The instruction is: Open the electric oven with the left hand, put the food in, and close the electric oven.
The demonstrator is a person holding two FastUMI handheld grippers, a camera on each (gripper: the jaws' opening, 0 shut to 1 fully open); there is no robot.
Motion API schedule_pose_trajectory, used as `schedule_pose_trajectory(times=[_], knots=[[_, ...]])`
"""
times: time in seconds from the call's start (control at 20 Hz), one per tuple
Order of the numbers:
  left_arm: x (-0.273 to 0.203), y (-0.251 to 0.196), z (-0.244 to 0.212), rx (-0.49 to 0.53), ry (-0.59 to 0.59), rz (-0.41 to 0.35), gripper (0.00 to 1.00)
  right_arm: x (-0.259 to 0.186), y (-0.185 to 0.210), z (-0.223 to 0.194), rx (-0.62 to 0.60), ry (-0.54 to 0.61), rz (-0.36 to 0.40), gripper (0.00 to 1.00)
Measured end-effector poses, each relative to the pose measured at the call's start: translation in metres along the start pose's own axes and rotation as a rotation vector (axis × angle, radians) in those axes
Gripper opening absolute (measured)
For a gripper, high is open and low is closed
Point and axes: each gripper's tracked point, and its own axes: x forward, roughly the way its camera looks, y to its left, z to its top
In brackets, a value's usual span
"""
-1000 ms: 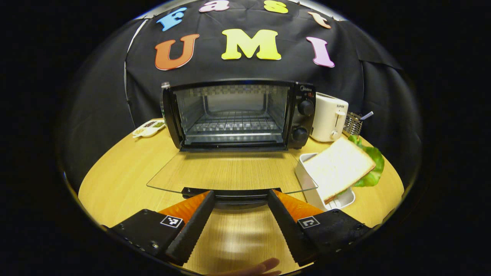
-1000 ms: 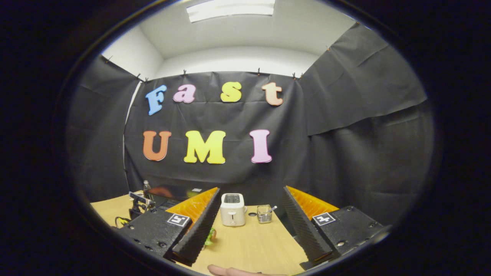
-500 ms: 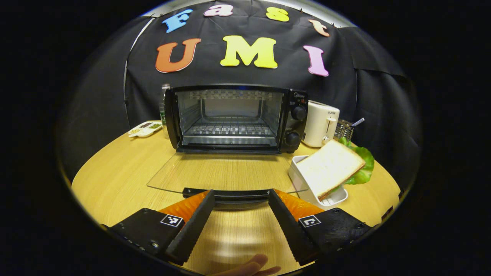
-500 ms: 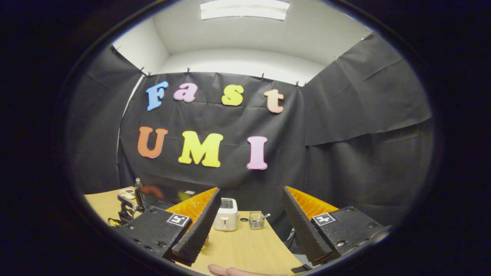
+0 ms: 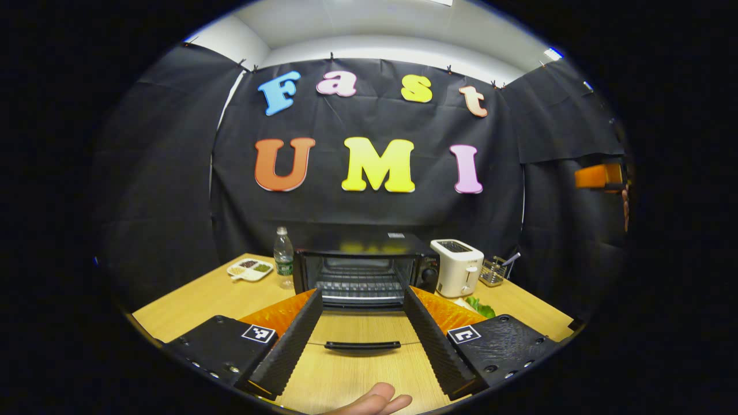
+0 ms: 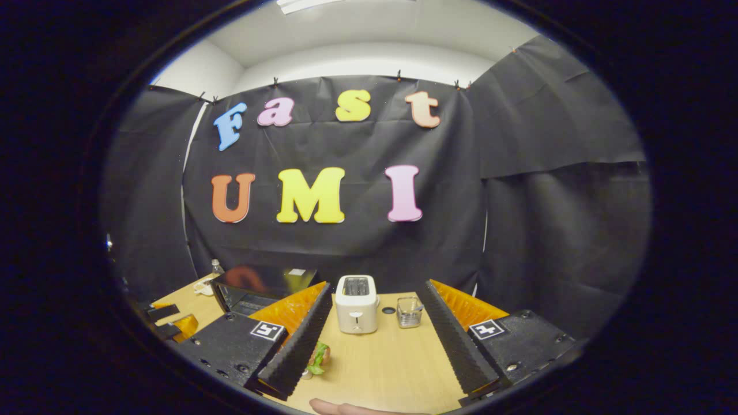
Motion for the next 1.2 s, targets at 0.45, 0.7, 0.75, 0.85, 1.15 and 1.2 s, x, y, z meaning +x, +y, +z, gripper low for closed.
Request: schedule_pose_trajectory(times=[0.45,0.7,0.75,0.85,1.15,1.2], knots=[[-0.018,0.015,0.076,0.018,-0.094,0.069,0.93,0.109,0.054,-0.161,0.213,0.548,0.340,0.96],[-0.030,0.011,0.091,0.035,-0.127,0.088,0.93,0.140,0.082,-0.222,0.302,0.766,0.488,0.94],[-0.032,0.012,0.090,0.056,-0.123,0.099,0.92,0.144,0.088,-0.232,0.311,0.797,0.517,0.92],[-0.034,0.013,0.087,0.080,-0.098,0.114,0.92,0.155,0.096,-0.246,0.348,0.852,0.528,0.92],[-0.037,0.006,0.085,0.058,-0.087,0.106,0.93,0.154,0.119,-0.276,0.449,1.062,0.600,0.81],[-0.035,0.007,0.084,0.066,-0.081,0.110,0.93,0.154,0.124,-0.281,0.465,1.089,0.616,0.78]])
